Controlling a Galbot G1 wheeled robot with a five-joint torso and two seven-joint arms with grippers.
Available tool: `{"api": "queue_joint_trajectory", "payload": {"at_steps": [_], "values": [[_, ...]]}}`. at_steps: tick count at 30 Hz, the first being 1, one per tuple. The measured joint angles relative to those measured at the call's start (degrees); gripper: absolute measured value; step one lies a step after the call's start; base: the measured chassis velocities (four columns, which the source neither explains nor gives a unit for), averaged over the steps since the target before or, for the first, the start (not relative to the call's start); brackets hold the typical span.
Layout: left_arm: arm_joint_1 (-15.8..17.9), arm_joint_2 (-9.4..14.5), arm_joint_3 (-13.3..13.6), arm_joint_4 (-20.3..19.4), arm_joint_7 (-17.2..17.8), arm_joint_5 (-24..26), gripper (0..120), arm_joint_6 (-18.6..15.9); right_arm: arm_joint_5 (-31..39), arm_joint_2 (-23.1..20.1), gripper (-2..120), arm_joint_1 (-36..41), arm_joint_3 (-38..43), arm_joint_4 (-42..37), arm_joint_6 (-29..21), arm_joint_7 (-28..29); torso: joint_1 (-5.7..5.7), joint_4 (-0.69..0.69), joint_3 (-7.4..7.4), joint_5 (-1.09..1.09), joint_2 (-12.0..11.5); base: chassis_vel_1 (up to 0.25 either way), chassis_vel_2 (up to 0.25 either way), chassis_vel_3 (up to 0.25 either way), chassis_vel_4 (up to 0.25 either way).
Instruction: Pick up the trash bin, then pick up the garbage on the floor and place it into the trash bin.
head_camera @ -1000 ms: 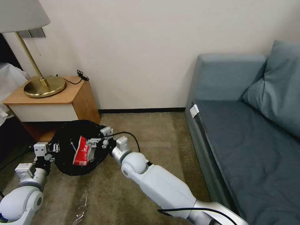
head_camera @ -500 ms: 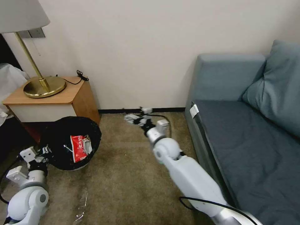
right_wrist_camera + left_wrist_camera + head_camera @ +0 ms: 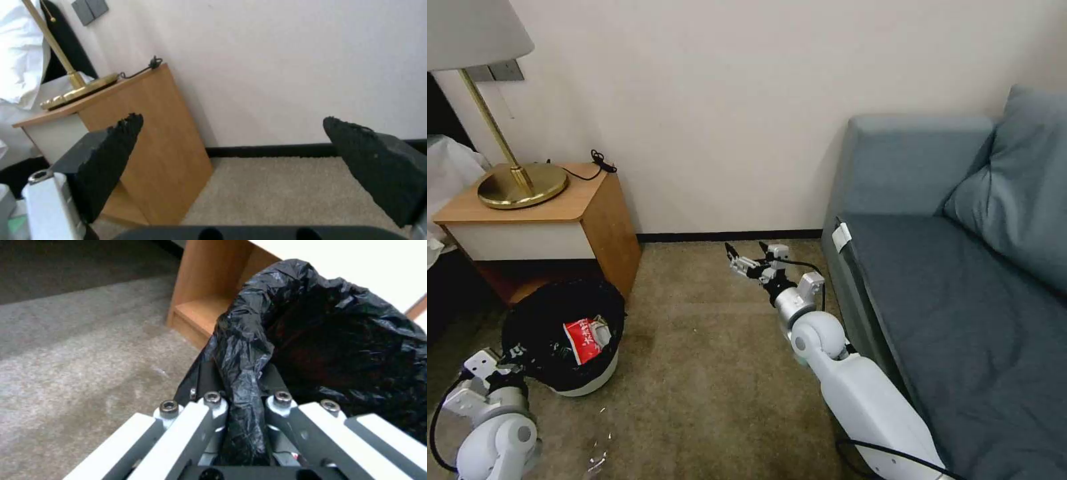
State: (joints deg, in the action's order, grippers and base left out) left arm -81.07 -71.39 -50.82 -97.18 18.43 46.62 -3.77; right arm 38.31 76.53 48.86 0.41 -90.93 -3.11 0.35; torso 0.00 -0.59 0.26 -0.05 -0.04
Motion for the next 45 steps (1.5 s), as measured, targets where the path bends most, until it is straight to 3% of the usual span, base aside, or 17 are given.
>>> {"api": "queue_joint_trajectory", "payload": {"at_steps": [4, 13, 14, 15, 17, 24, 26, 30, 33, 39, 45], "values": [[-0.2, 0.4, -0.4, 0.3, 0.9, 3.9, 4, -1.0, -0.3, 0.0, 100, 0.7, 0.1, 0.5, 0.4, -0.9, 0.00, -0.01, 0.00, 0.00, 0.0, 0.000, 0.000, 0.000, 0.000], [-1.0, 1.2, -1.2, 1.1, 0.5, 6.7, 10, -1.8, -0.3, 0.1, 100, 1.3, 0.0, 1.0, 0.6, -2.0, 0.00, 0.00, 0.00, 0.00, 0.0, 0.000, 0.000, 0.000, 0.000], [-1.2, 1.4, -1.3, 1.1, 0.5, 6.9, 19, -1.9, -0.4, 0.3, 100, 1.3, 0.0, 1.2, 0.6, -2.0, 0.00, -0.01, 0.00, -0.01, 0.0, 0.000, 0.000, 0.000, 0.000], [-1.2, 1.4, -1.3, 1.1, 0.5, 6.9, 19, -1.9, -0.4, 0.3, 100, 1.3, 0.0, 1.2, 0.6, -2.0, 0.00, -0.01, 0.00, -0.01, 0.0, 0.000, 0.000, 0.000, 0.000], [-1.5, 1.7, -1.6, 1.0, 0.4, 7.2, 31, -2.0, -0.4, 0.4, 100, 1.4, -0.2, 1.3, 0.6, -2.0, 0.00, 0.00, 0.00, -0.01, 0.0, 0.000, 0.000, 0.000, 0.000], [-2.3, 2.5, -2.3, 0.7, 0.4, 7.2, 48, -2.0, -0.7, 0.4, 100, 2.2, -0.2, 1.5, 0.6, -2.2, 0.00, -0.01, 0.00, -0.01, 0.0, 0.000, 0.000, 0.000, 0.000], [-3.3, 3.0, -3.2, 0.1, 0.5, 4.4, 63, -2.0, -0.6, 0.4, 100, 2.4, -0.1, 1.5, 0.6, -2.0, 0.00, -0.01, 0.00, -0.01, 0.0, 0.000, 0.000, 0.000, 0.000], [-4.4, 3.2, -3.8, -1.3, 0.8, 2.0, 73, -2.2, -0.5, 0.5, 100, 2.6, 0.0, 1.5, 0.6, -1.6, 0.00, 0.00, 0.00, -0.01, 0.0, 0.000, 0.000, 0.000, 0.000], [-5.4, 3.3, -4.4, -3.6, 0.7, -0.2, 90, -2.2, -0.4, 0.7, 100, 2.6, 0.0, 1.6, 0.6, -0.6, 0.00, -0.01, 0.00, -0.01, 0.0, 0.000, 0.000, 0.000, 0.000], [-6.3, 3.3, -4.9, -6.0, -0.3, -3.5, 100, -1.6, 0.6, 0.9, 100, 2.3, 0.0, 1.6, 0.0, 1.2, 0.00, 0.00, 0.00, -0.01, 0.0, 0.000, 0.000, 0.000, 0.000], [-8.2, 3.3, -5.6, -10.5, -4.0, -11.7, 100, 1.1, 4.8, 1.3, 100, 2.7, 1.5, 1.6, -2.3, 4.6, 0.00, 0.00, 0.00, 0.00, 0.0, 0.000, 0.000, 0.000, 0.000]]}}
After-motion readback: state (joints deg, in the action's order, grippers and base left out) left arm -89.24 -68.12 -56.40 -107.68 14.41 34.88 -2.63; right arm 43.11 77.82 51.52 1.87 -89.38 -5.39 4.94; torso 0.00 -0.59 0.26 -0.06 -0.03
